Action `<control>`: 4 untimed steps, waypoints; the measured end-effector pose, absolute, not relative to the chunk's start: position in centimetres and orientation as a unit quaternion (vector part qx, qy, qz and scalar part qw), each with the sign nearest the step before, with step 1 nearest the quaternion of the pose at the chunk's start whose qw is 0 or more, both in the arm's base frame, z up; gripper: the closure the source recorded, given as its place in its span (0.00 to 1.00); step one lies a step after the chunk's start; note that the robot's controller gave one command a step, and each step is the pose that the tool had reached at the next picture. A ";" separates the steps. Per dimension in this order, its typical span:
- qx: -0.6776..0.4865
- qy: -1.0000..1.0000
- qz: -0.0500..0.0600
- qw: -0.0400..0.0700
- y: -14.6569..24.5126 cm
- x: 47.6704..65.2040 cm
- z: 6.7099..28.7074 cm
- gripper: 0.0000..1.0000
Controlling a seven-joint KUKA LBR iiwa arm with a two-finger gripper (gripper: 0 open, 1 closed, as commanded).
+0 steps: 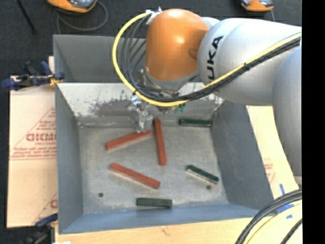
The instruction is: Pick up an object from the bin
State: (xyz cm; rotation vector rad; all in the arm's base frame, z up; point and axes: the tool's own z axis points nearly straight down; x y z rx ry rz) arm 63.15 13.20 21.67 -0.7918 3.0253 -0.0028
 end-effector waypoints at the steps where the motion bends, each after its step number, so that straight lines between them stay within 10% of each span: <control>1: -0.252 0.968 0.000 0.003 13.2 63.0 21.1 0.00; 2: -0.275 0.961 0.001 0.004 13.8 58.5 7.1 0.00; 3: -0.349 0.937 0.000 0.000 16.2 51.7 7.1 0.00; 4: -0.348 0.937 0.000 0.001 16.1 51.8 7.1 1.00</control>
Offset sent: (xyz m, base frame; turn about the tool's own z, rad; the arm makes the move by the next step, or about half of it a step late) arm 0.0000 0.0000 0.0000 0.0000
